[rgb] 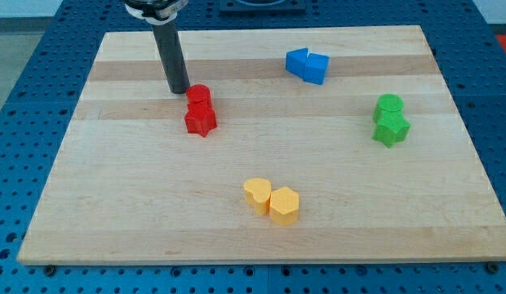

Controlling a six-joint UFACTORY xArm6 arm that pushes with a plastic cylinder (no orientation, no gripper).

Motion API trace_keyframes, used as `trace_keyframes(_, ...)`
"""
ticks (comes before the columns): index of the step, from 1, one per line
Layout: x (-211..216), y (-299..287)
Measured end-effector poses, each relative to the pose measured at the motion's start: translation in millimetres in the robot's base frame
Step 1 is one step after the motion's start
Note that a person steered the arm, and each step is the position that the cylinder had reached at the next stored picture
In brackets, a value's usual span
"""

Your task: Move your arm close to blue triangle

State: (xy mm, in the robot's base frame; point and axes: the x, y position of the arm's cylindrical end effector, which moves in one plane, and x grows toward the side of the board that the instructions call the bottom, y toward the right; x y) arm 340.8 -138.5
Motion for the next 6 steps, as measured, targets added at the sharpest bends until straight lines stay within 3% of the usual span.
trace_keyframes(2, -53, 51)
trace_keyframes(4, -102, 141)
trace_keyframes(6, -82, 195)
